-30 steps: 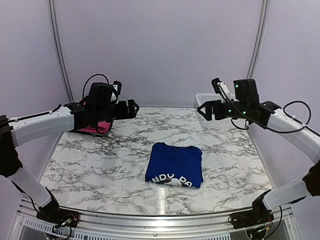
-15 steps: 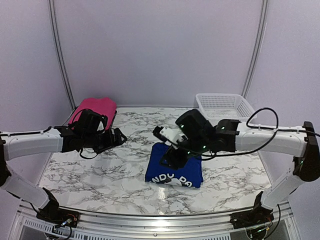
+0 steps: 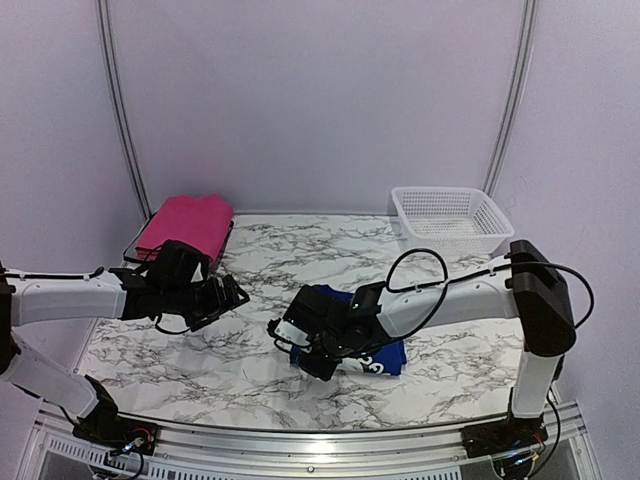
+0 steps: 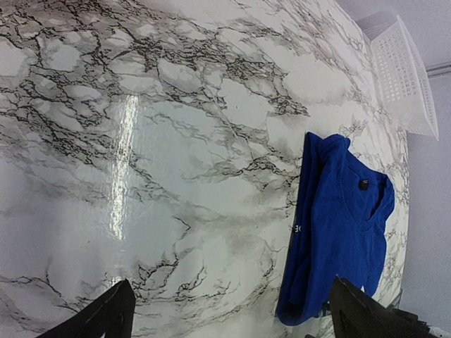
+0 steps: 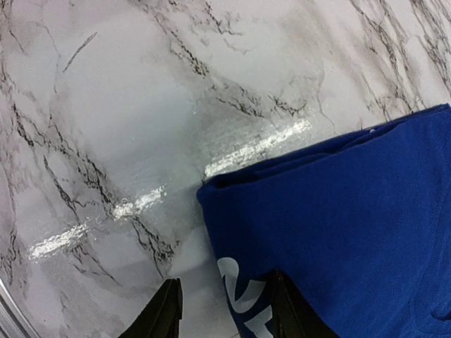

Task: Fold and stack the mixed laundry pile
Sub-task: Pick up the square-folded T-shirt from the center of the board.

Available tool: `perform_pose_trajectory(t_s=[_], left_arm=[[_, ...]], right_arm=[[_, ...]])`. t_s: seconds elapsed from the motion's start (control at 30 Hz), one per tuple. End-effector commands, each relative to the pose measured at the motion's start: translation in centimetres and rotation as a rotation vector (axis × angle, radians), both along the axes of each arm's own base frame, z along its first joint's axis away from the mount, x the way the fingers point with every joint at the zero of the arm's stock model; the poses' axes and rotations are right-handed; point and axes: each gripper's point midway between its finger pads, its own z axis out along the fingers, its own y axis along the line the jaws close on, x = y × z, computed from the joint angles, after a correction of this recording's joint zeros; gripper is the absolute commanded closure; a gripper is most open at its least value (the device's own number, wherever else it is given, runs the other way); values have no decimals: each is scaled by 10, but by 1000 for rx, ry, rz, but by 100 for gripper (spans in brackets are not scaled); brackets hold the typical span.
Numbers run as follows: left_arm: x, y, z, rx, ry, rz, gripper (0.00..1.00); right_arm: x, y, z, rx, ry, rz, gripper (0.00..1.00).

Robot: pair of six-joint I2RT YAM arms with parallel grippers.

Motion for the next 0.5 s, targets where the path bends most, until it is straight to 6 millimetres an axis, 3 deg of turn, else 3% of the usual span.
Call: perform_pose_trajectory(t_s=[0.0,0.13,0.27,0.33,0.47], left_arm=[[-1,-3,2,-38,-8,-1,1],[0,-9,-7,-66,11,3,1],[1,-12,-18,-101,43,33,1],[-1,-17,-24,-146,60,41,1],[-4,-38,-28,-198,85,-5,1]], right_arm=[[15,12,-2,-11,-74,8,61],[14,0,-30,-86,-69,10,72],[8,-12,-41,-105,-61,16,83],[7,-15,-32,-71,-77,13,98],[12,0,10,93,-122,21,100]])
